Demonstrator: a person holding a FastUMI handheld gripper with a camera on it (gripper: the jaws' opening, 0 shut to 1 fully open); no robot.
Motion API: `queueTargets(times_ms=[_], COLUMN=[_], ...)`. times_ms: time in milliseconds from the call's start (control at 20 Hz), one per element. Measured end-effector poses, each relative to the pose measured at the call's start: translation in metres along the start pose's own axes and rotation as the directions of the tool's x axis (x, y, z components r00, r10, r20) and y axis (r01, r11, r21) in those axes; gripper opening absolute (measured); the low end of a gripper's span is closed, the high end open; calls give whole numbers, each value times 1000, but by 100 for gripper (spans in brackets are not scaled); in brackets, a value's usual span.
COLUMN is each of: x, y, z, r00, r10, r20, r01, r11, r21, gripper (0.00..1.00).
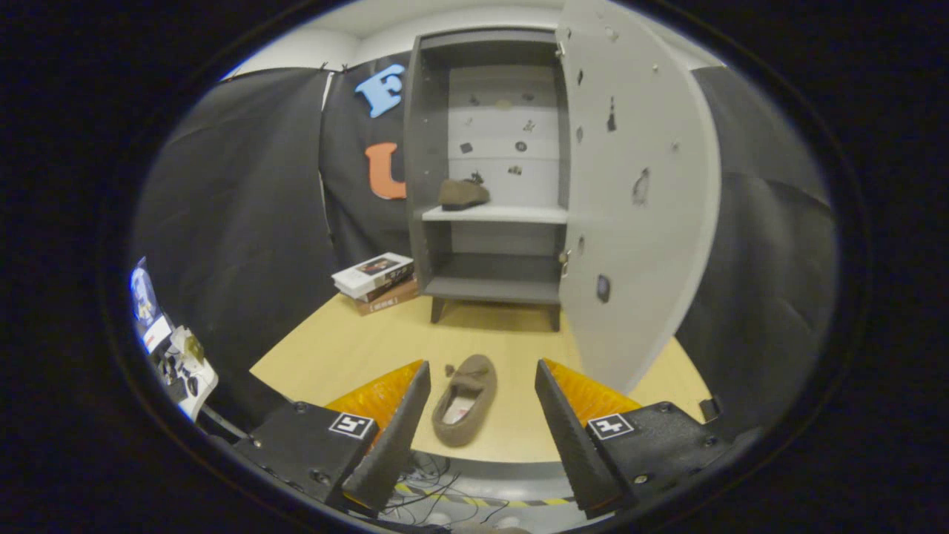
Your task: Open the shoe cabinet door, grab the shoes and put them into the shoe cabinet, then close the shoe cabinet door.
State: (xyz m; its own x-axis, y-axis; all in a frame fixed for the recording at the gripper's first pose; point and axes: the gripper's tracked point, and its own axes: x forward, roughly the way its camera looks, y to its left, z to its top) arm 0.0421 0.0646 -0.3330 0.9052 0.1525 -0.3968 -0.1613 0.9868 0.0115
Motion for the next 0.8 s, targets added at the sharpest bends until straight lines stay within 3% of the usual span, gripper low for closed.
queueTargets(times_ms=[100,300,800], x=[40,104,217], y=[17,50,45], z=[-29,-73,-115], r00=[999,986,959], r10=[12,78,46], r20=[-44,-150,-281], r01=[-14,-77,-11], r11=[999,997,992], r21=[-41,17,125], gripper=[90,90,90])
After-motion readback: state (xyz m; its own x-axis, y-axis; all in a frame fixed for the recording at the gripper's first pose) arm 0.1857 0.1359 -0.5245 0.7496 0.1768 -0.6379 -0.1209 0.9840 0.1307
